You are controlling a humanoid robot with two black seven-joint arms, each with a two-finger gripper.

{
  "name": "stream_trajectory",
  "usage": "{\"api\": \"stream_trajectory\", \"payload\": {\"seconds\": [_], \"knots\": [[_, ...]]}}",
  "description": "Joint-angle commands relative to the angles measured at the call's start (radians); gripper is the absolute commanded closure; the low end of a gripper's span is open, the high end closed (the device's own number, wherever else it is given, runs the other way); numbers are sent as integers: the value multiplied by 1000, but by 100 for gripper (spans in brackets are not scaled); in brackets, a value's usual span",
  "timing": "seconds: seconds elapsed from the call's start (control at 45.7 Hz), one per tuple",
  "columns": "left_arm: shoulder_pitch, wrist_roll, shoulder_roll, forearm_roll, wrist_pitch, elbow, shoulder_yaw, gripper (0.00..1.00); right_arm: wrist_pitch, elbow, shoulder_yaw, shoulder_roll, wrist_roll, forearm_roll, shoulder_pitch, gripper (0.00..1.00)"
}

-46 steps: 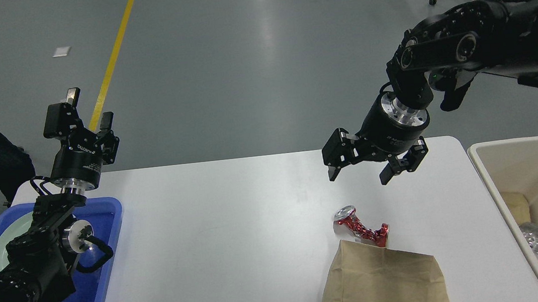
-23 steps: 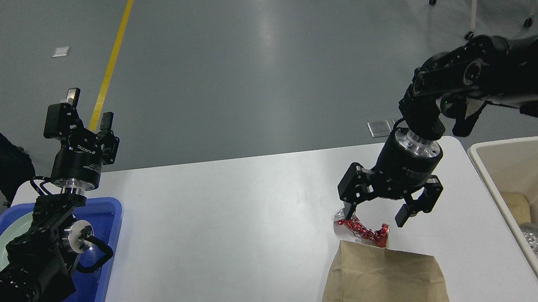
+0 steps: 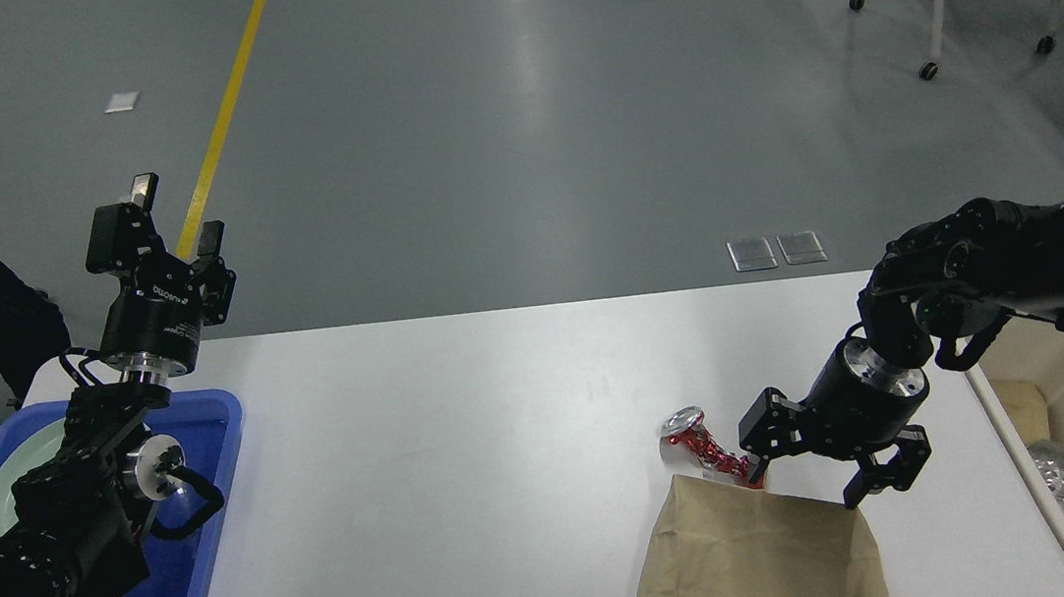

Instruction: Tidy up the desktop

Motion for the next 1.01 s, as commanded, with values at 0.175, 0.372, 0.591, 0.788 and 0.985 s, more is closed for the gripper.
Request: {"api": "stream_trajectory", "payload": {"seconds": [0.175, 0.372, 0.591, 0.788, 0.985], "knots": [[0, 0, 0, 0, 0, 0, 0, 4, -3, -54, -9, -32, 0, 0, -58, 0], [0, 0, 0, 0, 0, 0, 1, 4, 1, -38, -11, -46, 0, -6, -38, 0], [0, 0, 0, 0, 0, 0, 1, 4, -6, -46, 6, -37, 2, -61, 42, 0], [0, 0, 0, 0, 0, 0, 1, 4, -9, -52, 8, 11, 5, -150, 76, 0], [0, 0, 0, 0, 0, 0, 0, 4, -193, -175, 55, 60, 5, -193, 68, 0]]}}
